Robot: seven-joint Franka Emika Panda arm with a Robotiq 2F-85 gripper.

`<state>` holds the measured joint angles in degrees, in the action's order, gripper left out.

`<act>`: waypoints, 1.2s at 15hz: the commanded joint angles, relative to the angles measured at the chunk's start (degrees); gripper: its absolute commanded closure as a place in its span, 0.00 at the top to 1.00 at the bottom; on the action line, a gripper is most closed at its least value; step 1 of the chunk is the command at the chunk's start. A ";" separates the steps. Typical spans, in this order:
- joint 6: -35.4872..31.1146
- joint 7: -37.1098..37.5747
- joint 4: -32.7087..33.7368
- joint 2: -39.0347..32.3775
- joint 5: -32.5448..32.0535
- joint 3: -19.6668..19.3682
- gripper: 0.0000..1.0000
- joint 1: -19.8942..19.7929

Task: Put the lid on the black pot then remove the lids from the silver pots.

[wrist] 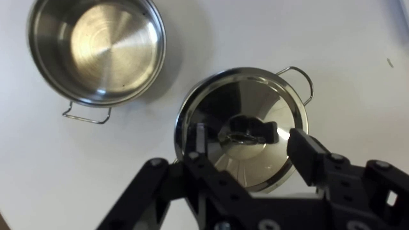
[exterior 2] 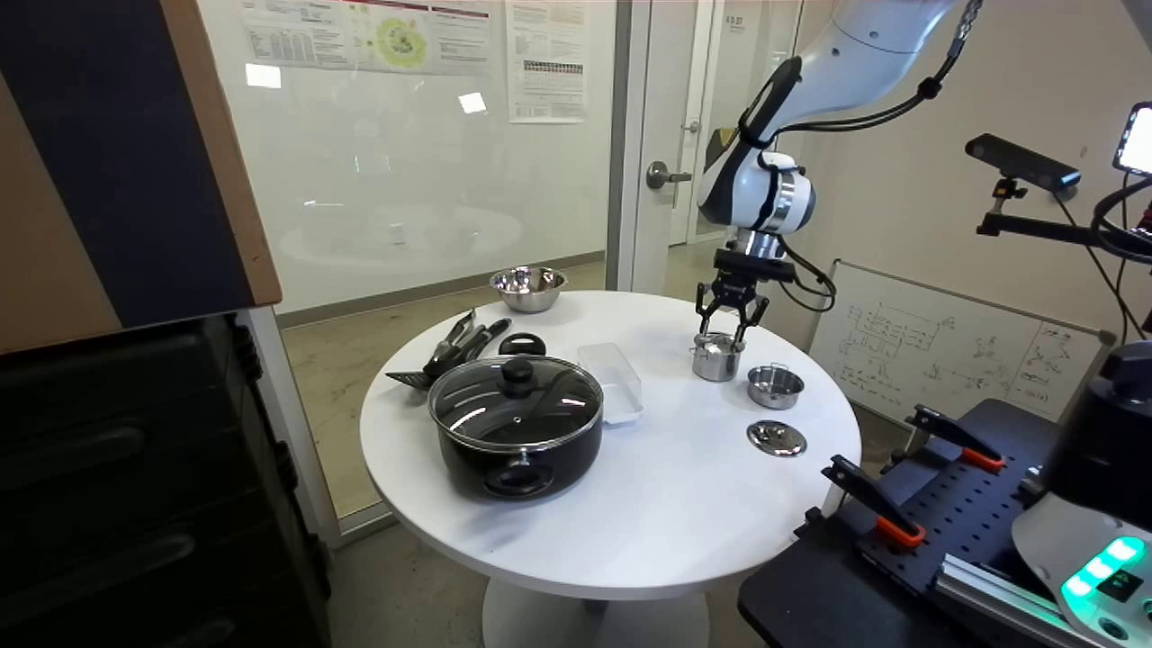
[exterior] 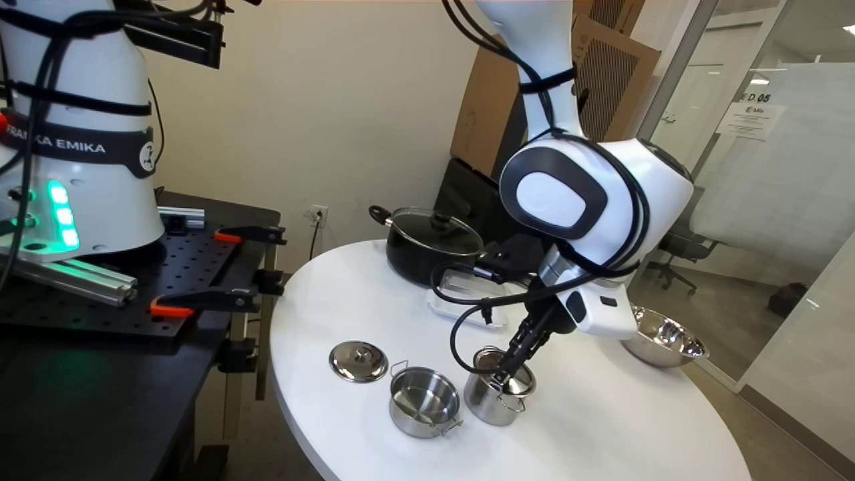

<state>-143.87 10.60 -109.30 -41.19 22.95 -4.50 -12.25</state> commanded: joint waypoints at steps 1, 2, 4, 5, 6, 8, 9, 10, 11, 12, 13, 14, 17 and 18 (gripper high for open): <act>1.09 2.07 2.28 -1.36 -1.18 -0.60 0.35 0.54; 1.09 2.07 2.38 -1.32 -1.19 -0.61 0.27 0.53; 1.11 2.01 2.49 -1.21 -1.17 -0.58 0.11 0.49; 1.07 2.02 2.53 -1.13 -1.21 -0.59 0.03 0.56; 1.11 2.06 2.65 -1.11 -1.27 -0.61 0.01 0.61; 1.29 2.10 2.79 -1.09 -1.31 -0.63 0.05 0.67; 1.51 2.09 2.82 -0.85 -1.32 -0.67 0.02 0.67; 1.78 2.14 2.86 -0.65 -1.38 -0.74 0.00 0.73; 1.65 2.11 2.84 -0.68 -1.35 -0.72 0.00 0.73; 1.63 2.06 2.78 -0.69 -1.35 -0.68 0.00 0.74; 1.68 1.96 2.68 -0.69 -1.30 -0.62 0.00 0.70; 1.69 1.81 2.57 -0.65 -1.23 -0.51 0.00 0.67; 1.65 1.78 2.29 -0.51 -1.20 -0.46 0.27 0.84; 1.71 1.72 2.22 -0.42 -1.20 -0.43 0.32 0.88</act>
<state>-142.81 11.00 -107.63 -41.47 22.84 -4.72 -11.87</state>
